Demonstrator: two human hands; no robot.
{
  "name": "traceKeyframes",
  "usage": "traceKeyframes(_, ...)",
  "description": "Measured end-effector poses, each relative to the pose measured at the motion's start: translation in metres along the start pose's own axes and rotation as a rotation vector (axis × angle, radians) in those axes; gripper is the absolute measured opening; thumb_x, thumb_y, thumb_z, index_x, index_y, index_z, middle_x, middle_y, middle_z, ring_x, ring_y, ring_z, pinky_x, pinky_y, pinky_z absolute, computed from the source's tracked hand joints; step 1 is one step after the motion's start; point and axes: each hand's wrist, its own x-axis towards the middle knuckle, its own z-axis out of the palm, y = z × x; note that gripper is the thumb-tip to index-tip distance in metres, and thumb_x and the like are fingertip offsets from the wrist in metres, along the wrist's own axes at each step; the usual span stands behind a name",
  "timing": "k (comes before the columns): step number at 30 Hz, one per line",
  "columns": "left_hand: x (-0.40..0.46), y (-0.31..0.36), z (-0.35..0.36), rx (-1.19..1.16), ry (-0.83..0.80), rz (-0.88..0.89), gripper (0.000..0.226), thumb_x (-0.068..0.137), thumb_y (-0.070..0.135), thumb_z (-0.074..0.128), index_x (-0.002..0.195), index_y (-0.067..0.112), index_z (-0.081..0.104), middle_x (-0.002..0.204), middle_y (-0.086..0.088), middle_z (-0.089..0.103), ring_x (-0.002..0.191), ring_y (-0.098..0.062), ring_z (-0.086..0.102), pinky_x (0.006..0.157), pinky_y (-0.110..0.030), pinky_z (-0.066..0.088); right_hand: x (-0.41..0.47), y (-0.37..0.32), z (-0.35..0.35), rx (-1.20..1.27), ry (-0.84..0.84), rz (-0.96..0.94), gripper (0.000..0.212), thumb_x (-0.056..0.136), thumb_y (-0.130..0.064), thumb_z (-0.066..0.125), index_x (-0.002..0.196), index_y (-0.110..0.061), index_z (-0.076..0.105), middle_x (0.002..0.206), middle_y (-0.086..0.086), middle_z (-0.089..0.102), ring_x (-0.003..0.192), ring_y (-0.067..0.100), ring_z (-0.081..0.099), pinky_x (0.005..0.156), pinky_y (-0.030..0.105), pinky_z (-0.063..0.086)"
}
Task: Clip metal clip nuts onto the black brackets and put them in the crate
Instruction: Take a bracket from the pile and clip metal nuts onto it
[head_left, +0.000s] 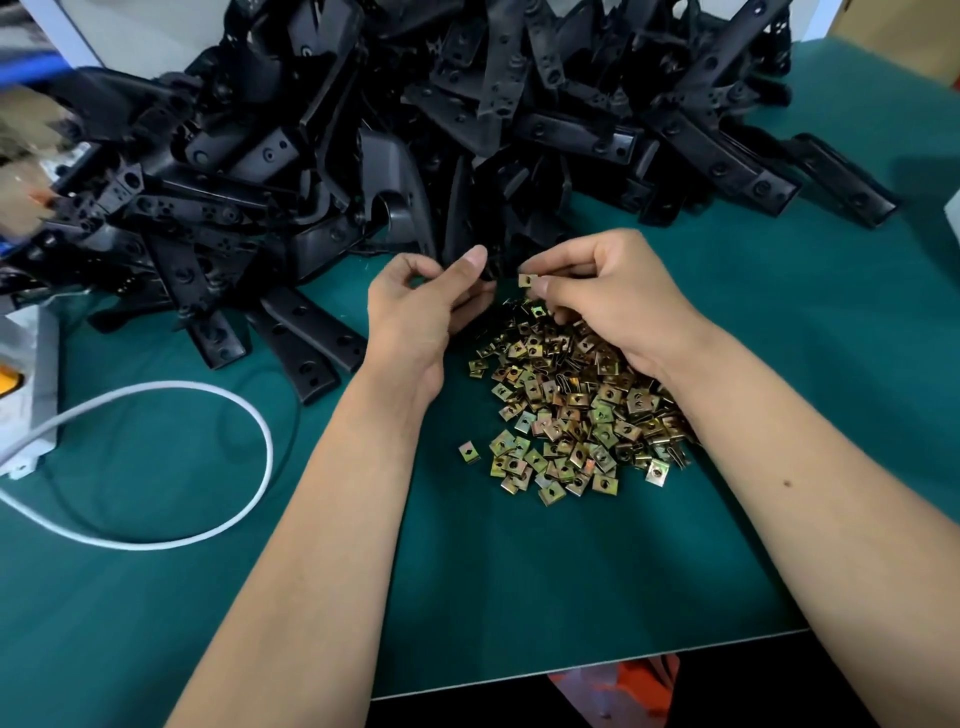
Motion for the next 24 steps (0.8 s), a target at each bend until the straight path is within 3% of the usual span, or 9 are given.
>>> traceKeyframes(5,0.0,0.007,-0.003,-0.276,-0.051,-0.149,0.048,0.088,-0.012,0.067,0.129,0.006,0.05,0.114,-0.023,0.073,0.102,-0.03,0.075,0.077,-0.033,0.062,0.0,-0.001,0.001,0.096,-0.001,-0.019,0.019,0.087,-0.001,0.077,0.098,-0.016,0.081,0.082,0.003,0.079,0.066,0.013,0.065,0.066,0.022,0.056)
traceKeyframes(7,-0.002,0.009,-0.002,-0.396,-0.072,-0.198,0.043,0.085,-0.019,0.062,0.124,-0.002,0.055,0.104,-0.022,0.072,0.094,-0.027,0.076,0.079,-0.035,0.063,0.0,-0.001,0.001,0.143,-0.001,-0.029,0.019,0.087,0.001,0.077,0.097,-0.014,0.081,0.079,0.002,0.078,0.066,0.01,0.065,0.064,0.021,0.055)
traceKeyframes(9,-0.006,0.011,-0.002,-0.441,-0.125,-0.231,0.028,0.078,-0.02,0.06,0.105,-0.01,0.062,0.097,-0.022,0.072,0.088,-0.028,0.076,0.084,-0.037,0.063,-0.001,-0.002,0.001,0.194,0.001,-0.031,0.018,0.087,0.002,0.076,0.098,-0.012,0.08,0.081,0.007,0.077,0.066,0.012,0.064,0.064,0.023,0.055)
traceKeyframes(11,-0.009,0.011,-0.002,-0.436,-0.193,-0.251,0.024,0.075,-0.016,0.061,0.098,-0.01,0.065,0.096,-0.021,0.073,0.086,-0.027,0.076,0.086,-0.036,0.062,-0.001,-0.003,0.001,0.256,0.001,-0.039,0.017,0.089,0.002,0.074,0.1,-0.009,0.079,0.083,0.011,0.075,0.069,0.015,0.063,0.064,0.026,0.055)
traceKeyframes(15,-0.009,0.012,-0.005,-0.437,-0.25,-0.253,0.023,0.089,-0.007,0.058,0.111,-0.003,0.061,0.102,-0.017,0.074,0.089,-0.025,0.075,0.078,-0.03,0.062,-0.002,-0.003,0.003,0.365,0.008,-0.053,0.013,0.095,-0.001,0.068,0.102,-0.007,0.078,0.08,0.008,0.073,0.068,0.015,0.063,0.059,0.024,0.052)
traceKeyframes(18,-0.007,0.009,-0.006,-0.414,-0.311,-0.254,0.017,0.092,-0.001,0.056,0.108,0.004,0.059,0.098,-0.011,0.075,0.087,-0.02,0.075,0.072,-0.024,0.059,-0.003,-0.004,0.007,0.383,0.028,-0.071,0.013,0.095,-0.001,0.069,0.102,-0.007,0.078,0.08,0.009,0.074,0.068,0.014,0.063,0.06,0.024,0.052)
traceKeyframes(24,-0.004,0.006,-0.007,-0.363,-0.42,-0.23,0.018,0.098,-0.002,0.05,0.111,0.008,0.058,0.098,-0.011,0.072,0.084,-0.019,0.071,0.073,-0.027,0.057,-0.005,-0.007,0.012,0.43,0.011,-0.024,0.007,0.094,0.0,0.07,0.096,-0.003,0.076,0.076,0.01,0.074,0.063,0.014,0.061,0.055,0.021,0.05)
